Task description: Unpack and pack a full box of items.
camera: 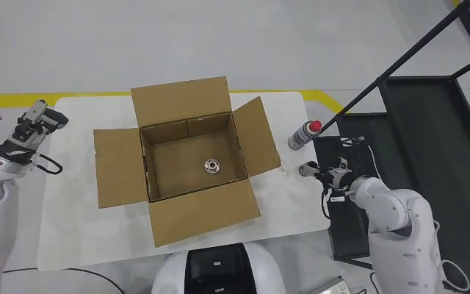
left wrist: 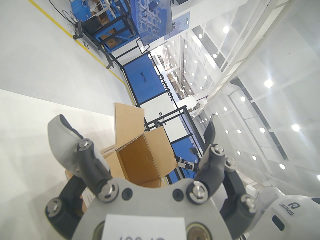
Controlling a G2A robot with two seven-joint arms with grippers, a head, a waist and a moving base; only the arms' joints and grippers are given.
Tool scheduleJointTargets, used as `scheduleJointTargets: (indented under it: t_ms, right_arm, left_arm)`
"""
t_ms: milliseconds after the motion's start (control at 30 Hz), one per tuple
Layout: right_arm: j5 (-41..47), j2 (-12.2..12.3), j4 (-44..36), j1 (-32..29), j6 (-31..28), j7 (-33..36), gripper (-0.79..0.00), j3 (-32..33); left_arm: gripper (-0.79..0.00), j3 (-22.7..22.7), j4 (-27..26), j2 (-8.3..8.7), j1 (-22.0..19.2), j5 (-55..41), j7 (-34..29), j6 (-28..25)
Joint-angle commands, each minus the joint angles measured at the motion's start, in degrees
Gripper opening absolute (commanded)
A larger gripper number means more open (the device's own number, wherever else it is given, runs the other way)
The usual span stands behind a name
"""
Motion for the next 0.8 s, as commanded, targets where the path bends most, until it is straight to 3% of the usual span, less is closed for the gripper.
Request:
scheduleJointTargets:
  t_ms: [0,300,767]
  right_arm:
    - [-1.9,0.2,2.4,0.7,-0.2,-0.8,0.0,-0.9]
    - [-8.2,0.8,17.7,7.2,-1.1,-7.4,0.0,-5.5]
    - [-8.3,1.5,31.6,13.6,-1.8,-13.2,0.0,-7.4]
  left_arm:
    - [0.0,0.0,0.0,0.0,0.0,0.0,0.0,0.0]
    - [0.0,0.0,0.0,0.0,0.0,0.0,0.0,0.0]
    - [0.0,0.0,0.0,0.0,0.0,0.0,0.0,0.0]
